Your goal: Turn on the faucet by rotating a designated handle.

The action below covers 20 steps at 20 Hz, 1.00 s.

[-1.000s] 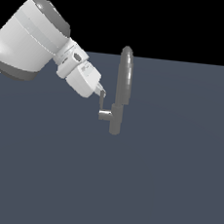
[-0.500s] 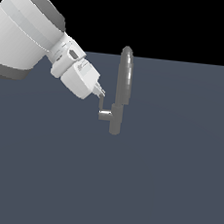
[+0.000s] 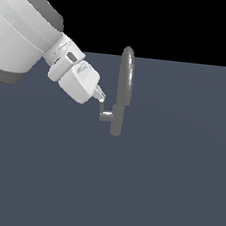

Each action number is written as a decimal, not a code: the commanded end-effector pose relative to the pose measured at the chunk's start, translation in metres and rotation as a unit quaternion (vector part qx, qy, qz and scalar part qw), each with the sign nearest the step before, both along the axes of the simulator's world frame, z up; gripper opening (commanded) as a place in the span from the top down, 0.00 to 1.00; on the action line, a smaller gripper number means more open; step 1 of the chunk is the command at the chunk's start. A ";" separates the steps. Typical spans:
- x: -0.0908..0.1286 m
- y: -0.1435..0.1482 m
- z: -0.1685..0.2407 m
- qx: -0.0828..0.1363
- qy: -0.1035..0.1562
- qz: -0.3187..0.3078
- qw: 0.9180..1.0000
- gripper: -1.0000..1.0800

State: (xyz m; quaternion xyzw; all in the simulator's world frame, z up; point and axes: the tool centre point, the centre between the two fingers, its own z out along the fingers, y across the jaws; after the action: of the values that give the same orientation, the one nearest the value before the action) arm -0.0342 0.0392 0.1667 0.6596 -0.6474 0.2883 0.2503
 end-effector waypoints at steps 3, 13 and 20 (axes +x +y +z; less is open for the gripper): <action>-0.023 -0.002 -0.013 -0.002 0.010 -0.004 1.000 1.00; -0.038 0.001 -0.029 -0.002 0.005 0.001 1.000 1.00; -0.057 -0.003 -0.059 -0.002 0.010 -0.004 1.000 1.00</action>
State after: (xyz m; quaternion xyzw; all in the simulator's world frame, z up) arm -0.0793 0.0425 0.1199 0.6616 -0.6466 0.2871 0.2484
